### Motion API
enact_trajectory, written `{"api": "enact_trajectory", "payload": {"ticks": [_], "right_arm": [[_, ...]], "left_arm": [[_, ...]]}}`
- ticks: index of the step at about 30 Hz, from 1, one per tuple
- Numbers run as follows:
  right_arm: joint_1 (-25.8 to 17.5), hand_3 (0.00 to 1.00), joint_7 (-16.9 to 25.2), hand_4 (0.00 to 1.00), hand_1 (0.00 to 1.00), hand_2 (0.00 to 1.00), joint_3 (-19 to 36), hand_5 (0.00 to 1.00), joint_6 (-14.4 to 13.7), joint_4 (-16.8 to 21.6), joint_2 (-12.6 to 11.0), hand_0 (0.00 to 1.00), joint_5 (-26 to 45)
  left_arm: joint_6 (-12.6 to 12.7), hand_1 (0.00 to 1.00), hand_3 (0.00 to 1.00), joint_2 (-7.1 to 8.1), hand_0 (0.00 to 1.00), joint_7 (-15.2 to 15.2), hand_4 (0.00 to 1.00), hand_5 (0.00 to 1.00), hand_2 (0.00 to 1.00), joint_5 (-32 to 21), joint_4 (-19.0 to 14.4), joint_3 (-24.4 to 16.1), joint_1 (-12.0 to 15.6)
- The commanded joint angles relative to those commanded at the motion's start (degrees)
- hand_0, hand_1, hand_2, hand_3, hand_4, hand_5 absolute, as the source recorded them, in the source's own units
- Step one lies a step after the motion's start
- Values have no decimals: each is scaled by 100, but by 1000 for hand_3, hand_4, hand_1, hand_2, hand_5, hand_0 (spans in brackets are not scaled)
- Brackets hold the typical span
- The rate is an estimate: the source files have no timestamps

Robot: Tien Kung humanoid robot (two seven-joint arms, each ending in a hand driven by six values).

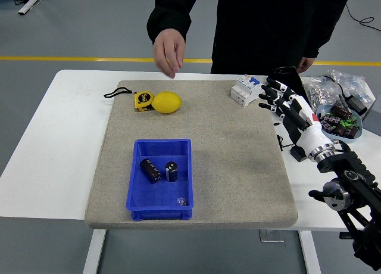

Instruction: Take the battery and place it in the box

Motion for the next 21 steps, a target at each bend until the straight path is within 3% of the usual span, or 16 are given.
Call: {"api": "enact_trajectory", "payload": {"ticks": [5, 11, 21], "right_arm": [[-422, 908, 147, 998, 802, 846, 510, 597, 211, -42, 132, 796, 1017], [-758, 931, 95, 998, 821, 853, 768, 612, 340, -26, 259, 810, 887], [-896, 922, 36, 998, 821, 853, 909, 638, 259, -45, 277, 811, 940]], "left_arm": [[-4, 695, 613, -3, 745, 19, 685, 595, 724, 96, 0, -89, 18], [-16, 696, 615, -2, 744, 44, 685, 599, 723, 198, 0, -153, 34], [-17, 695, 615, -16, 744, 48, 682, 603, 723, 212, 0, -168, 15]]}}
